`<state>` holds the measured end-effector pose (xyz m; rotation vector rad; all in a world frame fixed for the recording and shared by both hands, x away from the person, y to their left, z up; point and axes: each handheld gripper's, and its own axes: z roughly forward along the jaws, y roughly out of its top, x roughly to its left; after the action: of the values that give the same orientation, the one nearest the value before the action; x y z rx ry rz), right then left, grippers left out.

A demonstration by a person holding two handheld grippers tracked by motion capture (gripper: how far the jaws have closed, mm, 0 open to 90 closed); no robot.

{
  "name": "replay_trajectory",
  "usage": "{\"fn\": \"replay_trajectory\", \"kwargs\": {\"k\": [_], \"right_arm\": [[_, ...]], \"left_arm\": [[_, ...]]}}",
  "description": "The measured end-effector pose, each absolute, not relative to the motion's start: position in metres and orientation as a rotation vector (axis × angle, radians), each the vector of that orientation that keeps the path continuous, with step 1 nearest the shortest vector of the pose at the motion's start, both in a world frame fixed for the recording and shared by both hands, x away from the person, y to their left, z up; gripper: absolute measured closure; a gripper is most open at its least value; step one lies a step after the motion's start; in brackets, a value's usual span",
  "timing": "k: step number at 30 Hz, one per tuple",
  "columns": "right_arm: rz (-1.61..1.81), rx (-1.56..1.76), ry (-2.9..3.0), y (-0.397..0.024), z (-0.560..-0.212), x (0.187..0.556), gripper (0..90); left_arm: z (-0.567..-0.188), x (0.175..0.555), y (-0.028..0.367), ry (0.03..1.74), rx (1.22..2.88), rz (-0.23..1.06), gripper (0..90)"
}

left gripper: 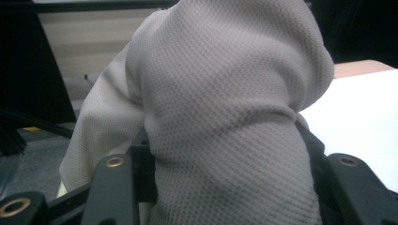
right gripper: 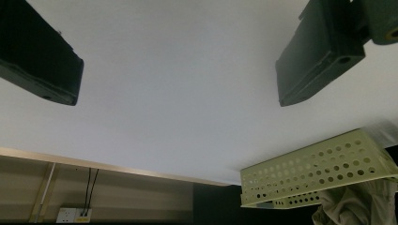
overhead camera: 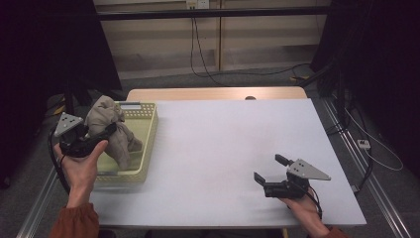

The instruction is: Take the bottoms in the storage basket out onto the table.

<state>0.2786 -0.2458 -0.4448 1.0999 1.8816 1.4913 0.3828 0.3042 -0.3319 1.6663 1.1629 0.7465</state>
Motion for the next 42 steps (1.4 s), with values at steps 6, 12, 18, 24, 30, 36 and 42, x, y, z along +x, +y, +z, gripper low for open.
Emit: {"fn": "replay_trajectory", "kwargs": {"k": [6, 12, 18, 24, 30, 36, 42], "right_arm": [[1.492, 1.099, 1.88, -0.246, -0.445, 0.279, 1.0], [1.492, 1.099, 1.881, -0.246, -0.445, 0.279, 1.0], [1.493, 1.098, 1.881, -0.246, -0.445, 0.278, 1.0], [1.493, 1.097, 1.88, -0.246, -0.445, 0.279, 1.0], [1.491, 1.097, 1.88, -0.246, -0.445, 0.278, 1.0], [1.492, 1.097, 1.88, -0.246, -0.445, 0.278, 1.0], [1.495, 1.097, 1.882, -0.246, -0.445, 0.278, 1.0]], "left_arm": [[-0.329, 0.38, 0.306, 1.16, 1.625, 0.767, 43.9], [-0.325, 0.377, 0.306, 1.152, 1.595, 0.792, 43.7], [-0.32, 0.372, 0.304, 1.115, 1.57, 0.818, 43.3], [-0.314, 0.368, 0.3, 1.1, 1.555, 0.838, 43.2], [-0.309, 0.362, 0.298, 1.061, 1.514, 0.851, 43.2], [-0.303, 0.357, 0.296, 1.039, 1.495, 0.871, 43.2], [-0.298, 0.353, 0.294, 1.021, 1.496, 0.88, 43.1]]}}
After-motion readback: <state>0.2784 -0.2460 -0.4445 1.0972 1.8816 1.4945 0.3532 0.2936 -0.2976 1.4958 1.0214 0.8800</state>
